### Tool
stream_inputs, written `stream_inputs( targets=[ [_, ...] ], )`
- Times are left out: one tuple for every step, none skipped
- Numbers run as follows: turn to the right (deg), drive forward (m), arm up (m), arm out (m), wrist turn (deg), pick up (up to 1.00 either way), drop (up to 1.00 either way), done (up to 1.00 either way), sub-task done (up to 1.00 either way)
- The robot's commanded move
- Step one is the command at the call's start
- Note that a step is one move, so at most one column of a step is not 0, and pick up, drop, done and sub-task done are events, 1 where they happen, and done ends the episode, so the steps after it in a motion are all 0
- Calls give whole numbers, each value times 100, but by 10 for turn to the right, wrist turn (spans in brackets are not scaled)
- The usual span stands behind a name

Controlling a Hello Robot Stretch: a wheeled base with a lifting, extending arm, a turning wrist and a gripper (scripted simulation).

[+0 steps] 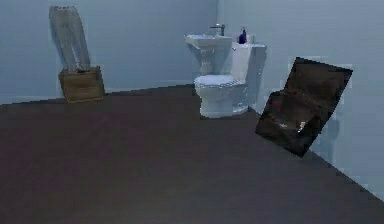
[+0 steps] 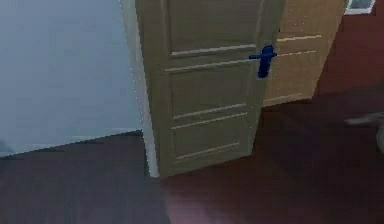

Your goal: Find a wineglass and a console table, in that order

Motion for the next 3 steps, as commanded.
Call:
stream_inputs(
  targets=[
    [-450,0,0,0,0,0,0,0,0],
    [-360,0,0,0,0,0,0,0,0],
    [0,45,0,0,0,0,0,0,0]
  ],
)
